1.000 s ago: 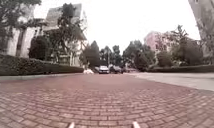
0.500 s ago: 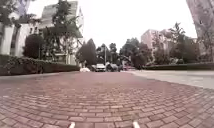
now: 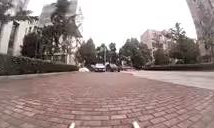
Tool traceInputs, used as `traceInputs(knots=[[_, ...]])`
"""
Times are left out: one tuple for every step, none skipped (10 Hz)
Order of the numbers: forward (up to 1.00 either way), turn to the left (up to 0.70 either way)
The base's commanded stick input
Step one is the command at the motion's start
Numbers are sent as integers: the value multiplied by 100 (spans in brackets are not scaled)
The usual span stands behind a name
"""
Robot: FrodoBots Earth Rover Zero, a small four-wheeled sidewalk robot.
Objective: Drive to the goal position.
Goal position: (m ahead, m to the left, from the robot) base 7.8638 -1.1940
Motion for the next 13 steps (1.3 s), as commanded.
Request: traceInputs(knots=[[70, 0], [70, 0], [70, 0], [70, 0], [70, 0], [70, 0], [70, 0], [70, 0], [70, 0], [70, 0], [70, 0], [70, 0], [70, 0]])
